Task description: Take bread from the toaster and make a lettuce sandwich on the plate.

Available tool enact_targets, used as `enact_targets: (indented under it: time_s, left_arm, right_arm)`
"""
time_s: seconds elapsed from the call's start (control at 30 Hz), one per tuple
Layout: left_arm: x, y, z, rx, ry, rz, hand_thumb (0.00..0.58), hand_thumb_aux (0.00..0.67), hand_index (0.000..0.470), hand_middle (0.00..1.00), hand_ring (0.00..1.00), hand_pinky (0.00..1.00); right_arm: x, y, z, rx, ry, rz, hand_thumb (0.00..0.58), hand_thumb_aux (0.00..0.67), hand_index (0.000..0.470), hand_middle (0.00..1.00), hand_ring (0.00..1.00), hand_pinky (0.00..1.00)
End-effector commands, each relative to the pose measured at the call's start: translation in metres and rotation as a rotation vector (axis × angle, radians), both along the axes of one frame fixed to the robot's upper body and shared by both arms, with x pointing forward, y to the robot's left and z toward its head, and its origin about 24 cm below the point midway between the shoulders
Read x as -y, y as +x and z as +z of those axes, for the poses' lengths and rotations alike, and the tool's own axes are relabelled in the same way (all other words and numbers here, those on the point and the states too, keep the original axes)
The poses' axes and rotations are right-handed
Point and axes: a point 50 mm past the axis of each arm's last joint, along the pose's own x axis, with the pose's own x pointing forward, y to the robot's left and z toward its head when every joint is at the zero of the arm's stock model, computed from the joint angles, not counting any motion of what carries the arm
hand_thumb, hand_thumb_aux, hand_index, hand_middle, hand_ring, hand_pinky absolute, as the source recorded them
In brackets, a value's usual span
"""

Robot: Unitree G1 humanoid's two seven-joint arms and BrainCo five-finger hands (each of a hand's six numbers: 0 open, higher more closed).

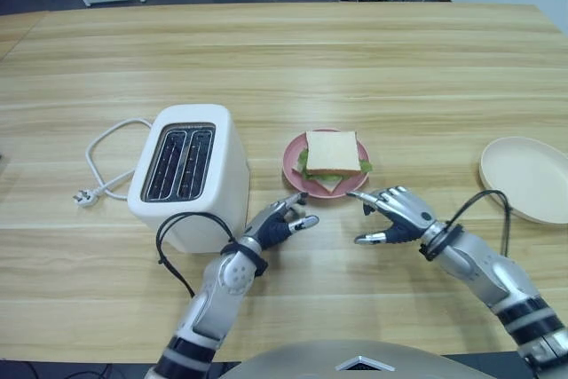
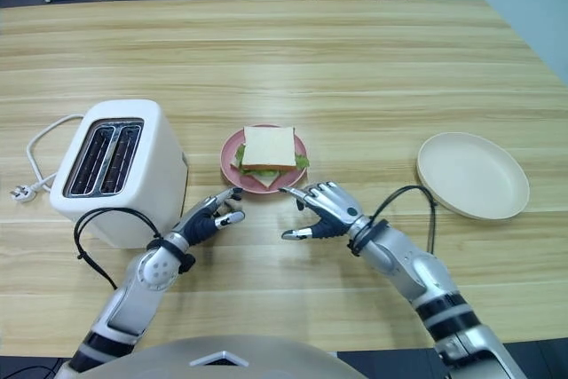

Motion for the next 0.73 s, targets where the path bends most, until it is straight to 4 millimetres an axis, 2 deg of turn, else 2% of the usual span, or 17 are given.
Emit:
enact_targets:
  time_s: [0.03,0.17,0.23,0.3,0.43,0.57,0.73]
  left_arm:
    - [0.016,-0.021,0.035,0.115,-0.388,-0.131,0.0,0.0,0.0,0.0,0.0,0.0]
    - [0.016,-0.01,0.032,0.176,-0.626,0.044,0.0,0.0,0.0,0.0,0.0,0.0]
    - [0.014,0.0,0.023,0.186,-0.674,0.153,0.0,0.0,0.0,0.0,0.0,0.0]
    - [0.013,0.007,0.012,0.204,-0.675,0.241,0.0,0.0,0.0,0.0,0.0,0.0]
    - [0.011,0.016,0.002,0.227,-0.702,0.363,0.0,0.0,0.0,0.0,0.0,0.0]
    - [0.012,0.022,-0.001,0.245,-0.695,0.371,0.0,0.0,0.0,0.0,0.0,0.0]
    - [0.014,0.03,0.004,0.277,-0.723,0.362,0.0,0.0,0.0,0.0,0.0,0.0]
  right_arm:
    - [0.014,-0.016,0.032,0.035,0.31,-0.124,0.0,0.0,0.0,0.0,0.0,0.0]
    - [0.017,-0.017,0.026,-0.069,0.685,-0.298,0.0,0.0,0.0,0.0,0.0,0.0]
    - [0.014,-0.017,0.02,-0.157,0.873,-0.356,0.0,0.0,0.0,0.0,0.0,0.0]
    - [0.012,-0.015,0.013,-0.221,0.98,-0.399,0.0,0.0,0.0,0.0,0.0,0.0]
    - [0.009,-0.009,0.002,-0.278,1.058,-0.446,0.0,0.0,0.0,0.0,0.0,0.0]
    - [0.007,-0.003,-0.001,-0.265,1.07,-0.44,0.0,0.0,0.0,0.0,0.0,0.0]
    - [0.006,0.004,-0.002,-0.231,1.09,-0.448,0.0,0.0,0.0,0.0,0.0,0.0]
